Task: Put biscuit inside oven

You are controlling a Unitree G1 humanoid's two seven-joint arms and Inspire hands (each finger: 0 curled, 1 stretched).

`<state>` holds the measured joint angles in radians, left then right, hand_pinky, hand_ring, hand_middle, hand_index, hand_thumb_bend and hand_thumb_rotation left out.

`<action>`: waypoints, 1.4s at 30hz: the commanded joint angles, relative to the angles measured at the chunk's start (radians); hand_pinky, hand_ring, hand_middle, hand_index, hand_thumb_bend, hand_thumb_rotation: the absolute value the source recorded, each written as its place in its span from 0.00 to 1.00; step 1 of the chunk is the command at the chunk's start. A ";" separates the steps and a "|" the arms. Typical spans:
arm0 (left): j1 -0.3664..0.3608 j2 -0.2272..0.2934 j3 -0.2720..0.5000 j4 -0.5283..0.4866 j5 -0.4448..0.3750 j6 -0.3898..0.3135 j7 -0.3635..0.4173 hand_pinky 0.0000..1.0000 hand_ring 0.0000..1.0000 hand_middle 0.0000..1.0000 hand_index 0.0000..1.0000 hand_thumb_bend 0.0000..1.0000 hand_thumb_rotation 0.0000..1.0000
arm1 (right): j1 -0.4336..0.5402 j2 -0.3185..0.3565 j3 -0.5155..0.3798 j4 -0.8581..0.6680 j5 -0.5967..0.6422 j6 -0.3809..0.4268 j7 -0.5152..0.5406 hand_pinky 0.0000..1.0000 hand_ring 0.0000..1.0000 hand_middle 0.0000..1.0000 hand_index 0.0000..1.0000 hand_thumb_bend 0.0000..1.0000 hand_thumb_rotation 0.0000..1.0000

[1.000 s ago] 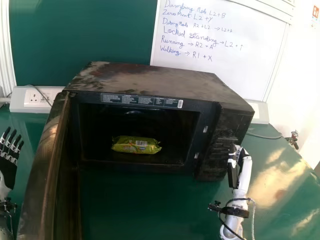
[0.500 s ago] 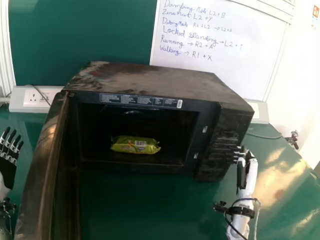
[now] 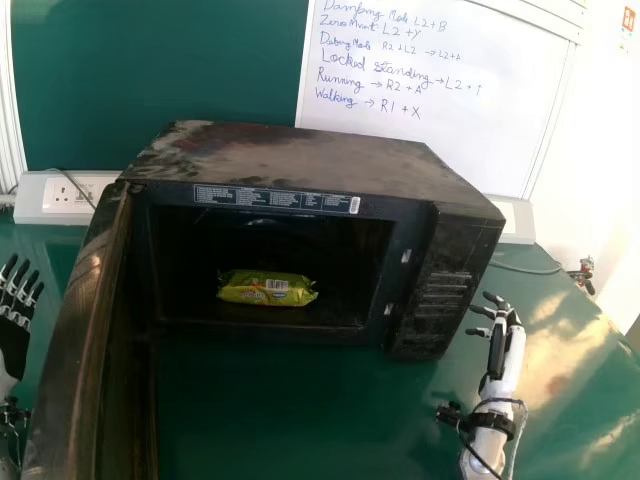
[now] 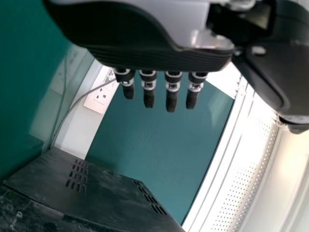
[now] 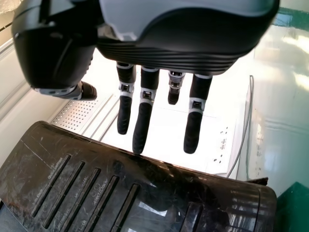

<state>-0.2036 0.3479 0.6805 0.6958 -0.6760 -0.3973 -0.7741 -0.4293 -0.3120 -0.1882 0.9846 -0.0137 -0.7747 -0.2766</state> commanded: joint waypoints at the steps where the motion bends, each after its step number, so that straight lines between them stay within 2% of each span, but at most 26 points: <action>1: 0.035 -0.049 0.005 0.046 -0.017 -0.001 -0.020 0.95 0.77 0.82 0.97 0.00 0.00 | 0.067 0.072 0.008 0.027 0.000 0.010 0.006 0.40 0.46 0.54 0.70 0.44 0.68; 5: 0.036 -0.048 0.011 0.046 -0.045 -0.003 -0.084 0.99 0.76 0.81 0.98 0.00 0.00 | 0.073 0.075 0.009 0.018 -0.004 0.009 0.005 0.41 0.46 0.54 0.70 0.44 0.69; 7: 0.036 -0.046 0.013 0.044 -0.061 -0.007 -0.140 1.00 0.75 0.80 0.97 0.00 0.00 | 0.076 0.076 0.010 0.011 -0.008 0.010 0.000 0.40 0.46 0.53 0.69 0.44 0.68; 9: 0.034 -0.040 0.014 0.042 -0.086 0.006 -0.212 1.00 0.69 0.75 0.95 0.00 0.00 | 0.078 0.075 0.013 0.008 -0.016 0.012 -0.005 0.40 0.46 0.54 0.70 0.44 0.68; 10: 0.030 -0.036 0.015 0.044 -0.098 0.008 -0.250 0.51 0.58 0.67 0.91 0.00 0.00 | 0.079 0.075 0.014 0.007 -0.018 0.013 -0.006 0.40 0.46 0.54 0.70 0.44 0.68; 11: 0.027 -0.030 0.013 0.045 -0.103 0.010 -0.283 0.21 0.49 0.61 0.87 0.00 0.00 | 0.079 0.074 0.016 0.007 -0.020 0.013 -0.008 0.40 0.46 0.54 0.70 0.44 0.68; 12: 0.025 -0.029 0.009 0.040 -0.106 0.010 -0.305 0.11 0.44 0.58 0.85 0.00 0.00 | 0.079 0.074 0.015 0.007 -0.018 0.011 -0.004 0.40 0.46 0.54 0.70 0.44 0.68; 14: 0.031 -0.033 -0.001 0.001 -0.115 0.034 -0.326 0.02 0.35 0.51 0.77 0.00 0.00 | 0.079 0.075 0.015 0.007 -0.018 0.008 -0.003 0.40 0.46 0.54 0.69 0.44 0.69; 19: 0.074 -0.068 -0.045 -0.162 -0.128 0.133 -0.321 0.00 0.31 0.44 0.61 0.00 0.00 | 0.077 0.074 0.019 0.011 -0.025 0.008 -0.008 0.41 0.47 0.54 0.70 0.44 0.69; 23: 0.081 -0.090 -0.076 -0.226 -0.133 0.151 -0.356 0.00 0.27 0.40 0.53 0.00 0.00 | 0.076 0.076 0.022 0.012 -0.034 0.007 -0.021 0.40 0.46 0.54 0.70 0.44 0.67; 29: 0.088 -0.106 -0.102 -0.260 -0.132 0.171 -0.363 0.00 0.25 0.39 0.53 0.00 0.00 | 0.076 0.080 0.019 0.012 -0.036 0.008 -0.021 0.41 0.46 0.54 0.70 0.44 0.67; 37: 0.074 -0.129 -0.129 -0.248 -0.114 0.127 -0.386 0.02 0.28 0.39 0.52 0.00 0.00 | 0.075 0.077 0.021 0.015 -0.043 0.007 -0.027 0.41 0.47 0.55 0.71 0.45 0.69; 42: 0.074 -0.136 -0.149 -0.249 -0.110 0.133 -0.391 0.04 0.28 0.40 0.53 0.00 0.00 | 0.076 0.074 0.025 0.015 -0.058 0.007 -0.040 0.41 0.47 0.55 0.70 0.45 0.71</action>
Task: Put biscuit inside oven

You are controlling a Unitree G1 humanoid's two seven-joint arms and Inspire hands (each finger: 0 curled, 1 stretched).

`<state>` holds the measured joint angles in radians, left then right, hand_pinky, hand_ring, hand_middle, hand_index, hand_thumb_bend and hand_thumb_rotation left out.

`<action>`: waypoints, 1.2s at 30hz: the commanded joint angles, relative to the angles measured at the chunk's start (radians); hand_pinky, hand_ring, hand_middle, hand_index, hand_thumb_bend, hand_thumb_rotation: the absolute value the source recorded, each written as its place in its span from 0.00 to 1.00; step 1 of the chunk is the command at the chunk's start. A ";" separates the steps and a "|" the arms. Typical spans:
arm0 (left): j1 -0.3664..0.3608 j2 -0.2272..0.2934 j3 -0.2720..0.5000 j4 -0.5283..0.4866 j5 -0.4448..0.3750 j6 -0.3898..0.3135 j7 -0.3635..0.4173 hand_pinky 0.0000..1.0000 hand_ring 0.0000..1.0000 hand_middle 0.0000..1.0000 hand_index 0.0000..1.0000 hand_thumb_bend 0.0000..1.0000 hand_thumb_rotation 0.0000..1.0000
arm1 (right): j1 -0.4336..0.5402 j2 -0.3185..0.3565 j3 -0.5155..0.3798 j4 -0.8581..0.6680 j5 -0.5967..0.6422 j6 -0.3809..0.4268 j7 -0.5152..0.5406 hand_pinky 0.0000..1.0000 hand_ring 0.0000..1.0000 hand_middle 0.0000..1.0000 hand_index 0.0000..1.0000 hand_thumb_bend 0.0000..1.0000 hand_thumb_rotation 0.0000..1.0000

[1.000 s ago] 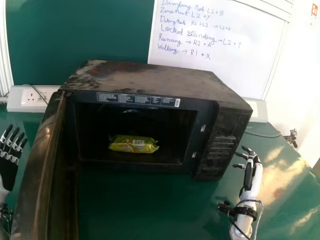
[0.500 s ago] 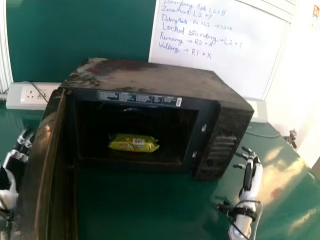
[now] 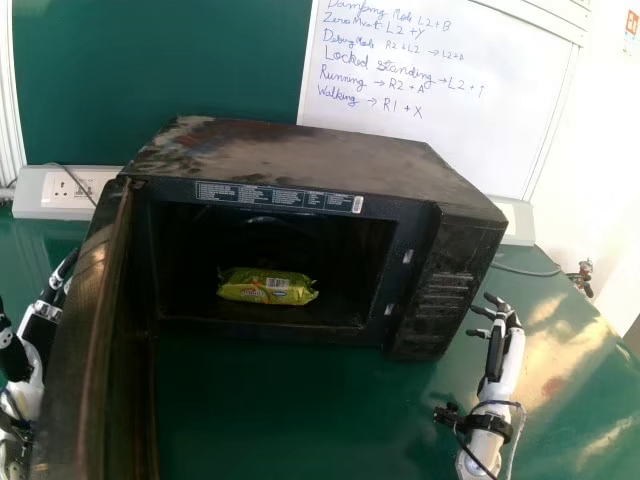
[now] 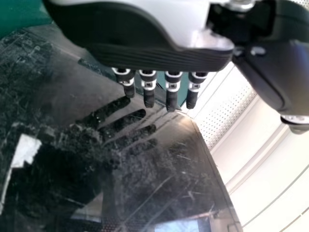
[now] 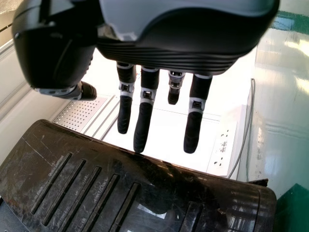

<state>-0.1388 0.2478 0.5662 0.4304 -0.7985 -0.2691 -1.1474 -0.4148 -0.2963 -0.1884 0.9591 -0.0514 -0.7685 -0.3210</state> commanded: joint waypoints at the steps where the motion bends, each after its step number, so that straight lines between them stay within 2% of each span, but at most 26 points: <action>1: 0.011 -0.038 -0.038 0.013 0.014 0.006 -0.016 0.05 0.28 0.40 0.53 0.00 0.00 | 0.062 0.059 0.026 0.039 -0.021 0.002 0.003 0.41 0.47 0.55 0.71 0.45 0.71; 4: 0.015 -0.043 -0.047 0.010 0.030 -0.009 -0.009 0.03 0.28 0.41 0.53 0.00 0.00 | 0.061 0.061 0.023 0.038 -0.015 0.003 0.008 0.40 0.46 0.55 0.70 0.45 0.70; 7: 0.018 -0.045 -0.058 0.003 0.029 0.006 -0.012 0.00 0.27 0.41 0.54 0.00 0.00 | 0.059 0.062 0.023 0.040 -0.015 0.005 0.009 0.41 0.46 0.54 0.70 0.44 0.69; 12: 0.022 -0.049 -0.078 0.000 0.052 -0.020 -0.014 0.01 0.27 0.42 0.55 0.00 0.00 | 0.058 0.062 0.025 0.040 -0.018 0.009 0.003 0.41 0.47 0.55 0.71 0.45 0.70; 17: 0.024 -0.046 -0.093 0.004 0.056 -0.011 -0.008 0.00 0.27 0.41 0.57 0.00 0.00 | 0.058 0.061 0.027 0.041 -0.021 0.012 0.000 0.41 0.46 0.54 0.70 0.45 0.71; 22: 0.012 -0.056 -0.104 0.016 0.066 -0.055 -0.015 0.00 0.25 0.40 0.57 0.00 0.00 | 0.057 0.063 0.024 0.042 -0.014 0.010 0.007 0.41 0.46 0.54 0.70 0.46 0.71; 26: 0.025 -0.055 -0.127 -0.019 0.081 -0.043 0.004 0.00 0.25 0.41 0.56 0.00 0.00 | 0.057 0.062 0.027 0.042 -0.021 0.012 -0.002 0.40 0.46 0.54 0.70 0.45 0.71; 32: 0.016 -0.043 -0.149 -0.016 0.100 -0.034 0.004 0.00 0.26 0.42 0.59 0.00 0.00 | 0.056 0.063 0.028 0.044 -0.024 0.012 -0.003 0.40 0.46 0.54 0.70 0.45 0.70; 36: 0.037 -0.047 -0.164 -0.057 0.130 -0.024 0.056 0.00 0.25 0.43 0.61 0.00 0.00 | 0.058 0.066 0.027 0.039 -0.019 0.014 0.002 0.40 0.46 0.54 0.70 0.46 0.70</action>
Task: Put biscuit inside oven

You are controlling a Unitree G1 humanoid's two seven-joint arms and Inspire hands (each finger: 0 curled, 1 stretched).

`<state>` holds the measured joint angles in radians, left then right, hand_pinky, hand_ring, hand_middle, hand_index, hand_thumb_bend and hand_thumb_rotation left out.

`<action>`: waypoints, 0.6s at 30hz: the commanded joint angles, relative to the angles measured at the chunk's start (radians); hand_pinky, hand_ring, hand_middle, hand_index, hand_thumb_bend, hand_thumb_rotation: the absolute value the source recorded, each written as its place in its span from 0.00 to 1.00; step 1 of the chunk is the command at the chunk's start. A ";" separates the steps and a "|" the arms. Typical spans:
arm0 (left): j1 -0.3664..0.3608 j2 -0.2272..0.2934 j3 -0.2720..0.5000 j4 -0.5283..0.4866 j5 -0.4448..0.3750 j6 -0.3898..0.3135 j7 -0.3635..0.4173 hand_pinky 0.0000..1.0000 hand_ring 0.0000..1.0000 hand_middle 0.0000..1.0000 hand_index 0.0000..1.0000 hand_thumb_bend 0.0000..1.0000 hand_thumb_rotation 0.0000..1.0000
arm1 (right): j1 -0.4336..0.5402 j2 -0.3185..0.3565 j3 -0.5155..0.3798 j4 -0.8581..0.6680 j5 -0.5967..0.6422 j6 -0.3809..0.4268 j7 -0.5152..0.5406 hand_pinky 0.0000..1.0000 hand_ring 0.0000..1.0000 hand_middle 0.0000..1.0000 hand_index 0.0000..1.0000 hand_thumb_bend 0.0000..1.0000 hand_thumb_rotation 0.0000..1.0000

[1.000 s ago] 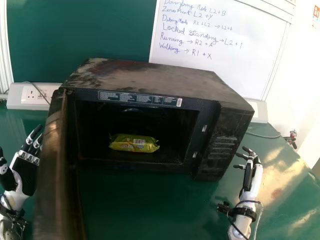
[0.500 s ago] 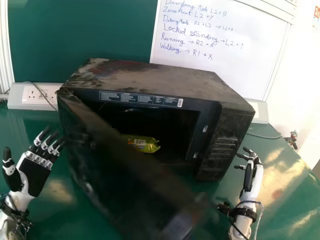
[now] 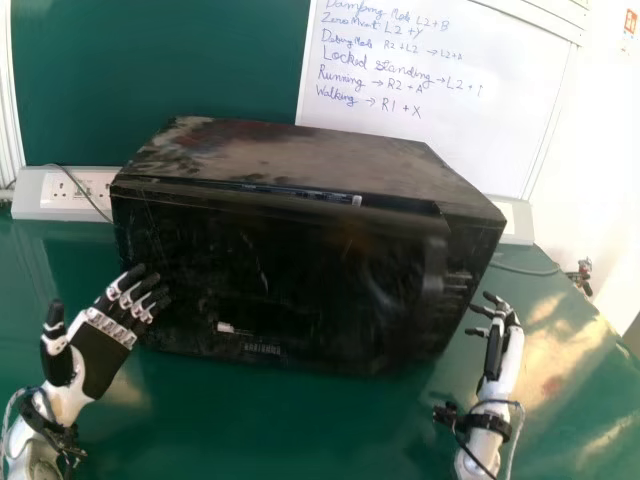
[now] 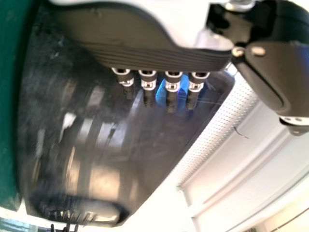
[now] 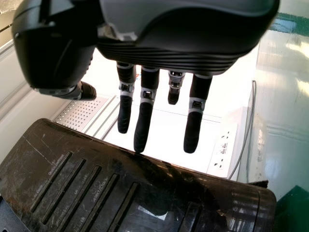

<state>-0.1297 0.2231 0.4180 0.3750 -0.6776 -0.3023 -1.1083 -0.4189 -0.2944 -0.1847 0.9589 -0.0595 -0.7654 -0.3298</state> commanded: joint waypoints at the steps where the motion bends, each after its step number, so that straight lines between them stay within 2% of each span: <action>1: 0.032 -0.022 -0.020 -0.010 0.014 0.012 0.027 0.00 0.25 0.44 0.62 0.00 0.00 | 0.062 0.062 0.026 0.040 -0.020 0.010 0.002 0.40 0.46 0.54 0.71 0.46 0.70; 5: 0.039 -0.019 -0.028 -0.023 0.044 -0.002 0.067 0.00 0.24 0.45 0.63 0.00 0.00 | 0.063 0.060 0.027 0.041 -0.026 0.005 -0.003 0.40 0.46 0.54 0.71 0.45 0.70; 13: 0.042 -0.014 -0.033 -0.032 0.064 -0.005 0.116 0.00 0.26 0.57 0.69 0.00 0.00 | 0.063 0.057 0.030 0.042 -0.031 0.004 -0.009 0.39 0.45 0.54 0.70 0.44 0.69; 18: 0.032 -0.011 -0.030 -0.005 0.055 -0.013 0.104 0.00 0.27 0.60 0.72 0.00 0.00 | 0.063 0.060 0.028 0.043 -0.022 0.002 -0.002 0.40 0.46 0.54 0.71 0.44 0.69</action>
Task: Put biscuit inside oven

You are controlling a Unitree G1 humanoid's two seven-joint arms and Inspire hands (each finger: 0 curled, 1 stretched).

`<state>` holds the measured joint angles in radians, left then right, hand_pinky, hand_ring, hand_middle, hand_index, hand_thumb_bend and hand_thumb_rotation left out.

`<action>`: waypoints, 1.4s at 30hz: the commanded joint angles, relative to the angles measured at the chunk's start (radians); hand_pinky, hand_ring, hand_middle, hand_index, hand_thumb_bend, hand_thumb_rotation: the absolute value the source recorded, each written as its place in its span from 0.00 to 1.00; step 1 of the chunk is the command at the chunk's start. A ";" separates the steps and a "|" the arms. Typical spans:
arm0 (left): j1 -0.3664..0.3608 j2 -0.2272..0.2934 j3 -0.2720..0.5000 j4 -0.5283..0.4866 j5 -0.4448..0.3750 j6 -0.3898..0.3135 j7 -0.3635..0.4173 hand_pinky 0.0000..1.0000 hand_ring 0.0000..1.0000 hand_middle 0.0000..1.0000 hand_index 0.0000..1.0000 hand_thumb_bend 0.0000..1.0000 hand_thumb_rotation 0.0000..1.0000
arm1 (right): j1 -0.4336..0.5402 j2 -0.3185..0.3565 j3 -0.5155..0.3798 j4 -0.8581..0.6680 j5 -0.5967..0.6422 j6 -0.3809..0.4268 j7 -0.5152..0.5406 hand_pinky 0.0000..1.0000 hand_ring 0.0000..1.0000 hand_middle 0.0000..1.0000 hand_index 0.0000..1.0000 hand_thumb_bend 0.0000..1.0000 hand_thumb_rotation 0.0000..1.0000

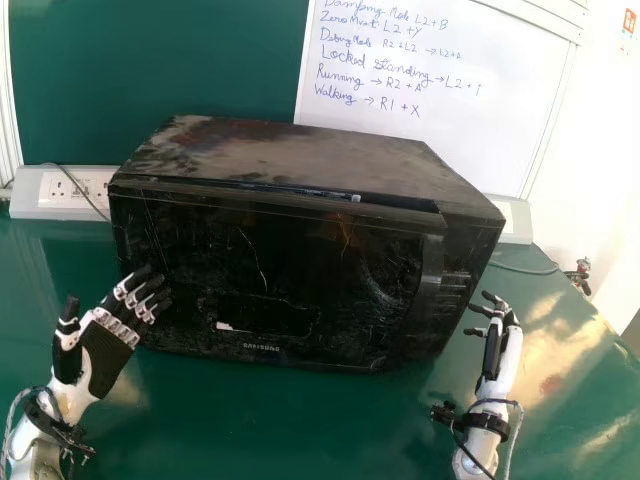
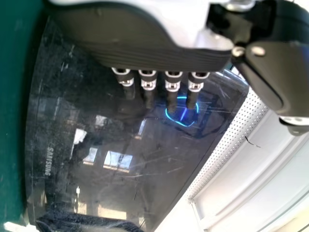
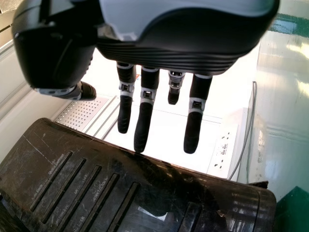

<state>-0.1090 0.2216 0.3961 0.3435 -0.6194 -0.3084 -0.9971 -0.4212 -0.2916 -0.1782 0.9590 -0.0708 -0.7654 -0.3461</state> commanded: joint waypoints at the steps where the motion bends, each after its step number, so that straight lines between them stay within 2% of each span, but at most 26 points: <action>1: 0.012 -0.010 -0.007 0.026 -0.005 -0.002 -0.005 0.00 0.28 0.60 0.72 0.00 0.00 | 0.065 0.056 0.023 0.043 -0.016 0.003 0.009 0.40 0.46 0.54 0.71 0.44 0.68; 13: 0.017 -0.013 -0.004 0.022 -0.012 0.000 0.003 0.00 0.36 0.64 0.74 0.00 0.00 | 0.069 0.057 0.024 0.040 -0.015 -0.002 0.011 0.40 0.46 0.54 0.71 0.44 0.68; 16: 0.006 -0.008 0.010 0.050 -0.008 -0.036 -0.003 0.00 0.36 0.64 0.74 0.00 0.00 | 0.069 0.060 0.022 0.037 -0.010 -0.001 0.016 0.39 0.46 0.54 0.71 0.45 0.68; 19: -0.002 0.007 0.038 0.074 -0.028 -0.052 -0.014 0.00 0.39 0.63 0.73 0.00 0.00 | 0.070 0.060 0.025 0.034 -0.017 0.002 0.007 0.39 0.46 0.54 0.71 0.44 0.67; 20: -0.018 0.016 0.057 0.111 -0.042 -0.071 -0.036 0.00 0.39 0.63 0.73 0.00 0.00 | 0.070 0.059 0.027 0.034 -0.023 0.001 0.000 0.39 0.46 0.54 0.70 0.45 0.68; 23: -0.023 0.045 0.105 0.155 -0.056 -0.063 -0.008 0.02 0.44 0.63 0.72 0.00 0.00 | 0.069 0.061 0.028 0.034 -0.023 0.001 -0.002 0.39 0.46 0.54 0.70 0.45 0.68; 26: -0.018 0.077 0.149 0.202 -0.027 -0.088 0.067 0.14 0.50 0.64 0.73 0.00 0.00 | 0.067 0.059 0.029 0.036 -0.025 0.002 -0.006 0.39 0.46 0.54 0.70 0.45 0.68; 30: -0.028 0.122 0.194 0.299 -0.020 -0.103 0.122 0.22 0.53 0.68 0.80 0.01 0.00 | 0.065 0.056 0.026 0.040 -0.017 0.003 0.002 0.40 0.46 0.54 0.70 0.45 0.69; 34: -0.029 0.119 0.222 0.332 -0.028 -0.100 0.187 0.31 0.61 0.69 0.83 0.08 0.00 | 0.065 0.054 0.020 0.045 -0.006 0.000 0.015 0.41 0.47 0.54 0.70 0.45 0.69; 37: -0.031 0.108 0.227 0.342 -0.029 -0.105 0.206 0.47 0.66 0.72 0.88 0.09 0.00 | 0.064 0.052 0.016 0.047 0.001 -0.003 0.025 0.41 0.47 0.54 0.70 0.45 0.69; 42: -0.043 0.108 0.221 0.360 -0.024 -0.100 0.217 0.46 0.69 0.74 0.90 0.10 0.00 | 0.063 0.053 0.013 0.048 0.006 -0.008 0.033 0.41 0.47 0.54 0.70 0.44 0.68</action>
<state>-0.1820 0.3731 0.6166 0.6564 -0.6486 -0.4077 -0.7888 -0.4269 -0.2821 -0.1742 0.9593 -0.0618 -0.7662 -0.3290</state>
